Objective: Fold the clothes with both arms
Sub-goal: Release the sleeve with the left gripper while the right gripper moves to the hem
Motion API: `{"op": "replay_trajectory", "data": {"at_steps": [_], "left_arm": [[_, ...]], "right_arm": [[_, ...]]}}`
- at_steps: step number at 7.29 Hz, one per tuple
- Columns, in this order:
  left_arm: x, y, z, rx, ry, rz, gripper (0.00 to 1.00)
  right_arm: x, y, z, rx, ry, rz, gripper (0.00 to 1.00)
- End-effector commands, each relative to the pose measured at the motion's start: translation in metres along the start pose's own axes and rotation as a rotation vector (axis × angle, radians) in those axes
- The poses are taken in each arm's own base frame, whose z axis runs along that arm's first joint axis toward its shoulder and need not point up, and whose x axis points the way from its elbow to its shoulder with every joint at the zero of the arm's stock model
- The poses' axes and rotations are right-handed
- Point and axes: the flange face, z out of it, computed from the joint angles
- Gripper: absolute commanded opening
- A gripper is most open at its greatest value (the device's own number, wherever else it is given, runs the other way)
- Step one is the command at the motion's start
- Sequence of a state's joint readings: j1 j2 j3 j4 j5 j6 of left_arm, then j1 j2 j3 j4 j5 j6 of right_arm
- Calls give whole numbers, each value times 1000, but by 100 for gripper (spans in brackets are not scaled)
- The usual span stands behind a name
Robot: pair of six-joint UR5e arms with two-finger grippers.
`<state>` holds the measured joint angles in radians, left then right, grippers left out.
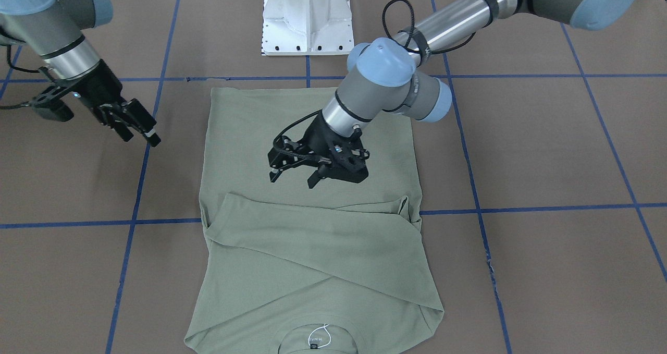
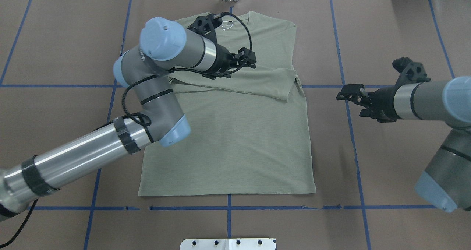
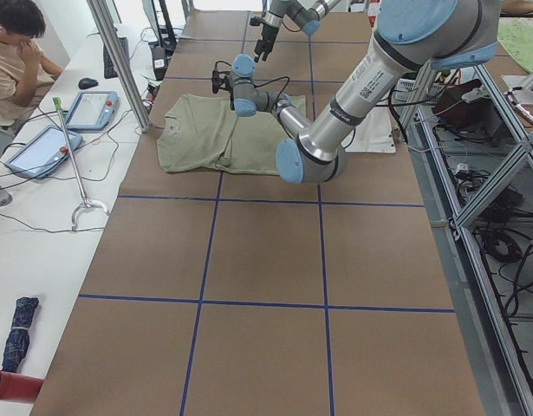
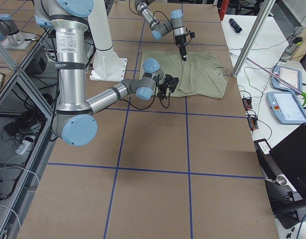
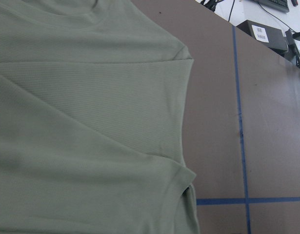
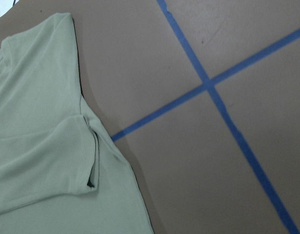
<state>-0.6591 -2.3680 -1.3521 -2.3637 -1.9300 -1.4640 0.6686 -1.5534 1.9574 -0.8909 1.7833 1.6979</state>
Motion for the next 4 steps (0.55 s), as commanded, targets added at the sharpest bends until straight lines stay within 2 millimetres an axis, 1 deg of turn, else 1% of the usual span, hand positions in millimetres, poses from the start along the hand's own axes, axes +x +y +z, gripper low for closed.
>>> {"op": "replay_trajectory", "data": {"at_steps": [1,2,3,4], "left_arm": [[-43,14,-45,-13,-85,24,90],[-50,21,-60,-20,-122,49,90],[-73,29,-74,-22,-130,80,90],[-78,31,-75,-24,-132,69,90]], "right_arm": [[-15,110,15,79,51,27,99],[-12,164,19,115,93,31,99],[0,204,27,140,92,55,98],[9,226,29,135,93,114,95]]}}
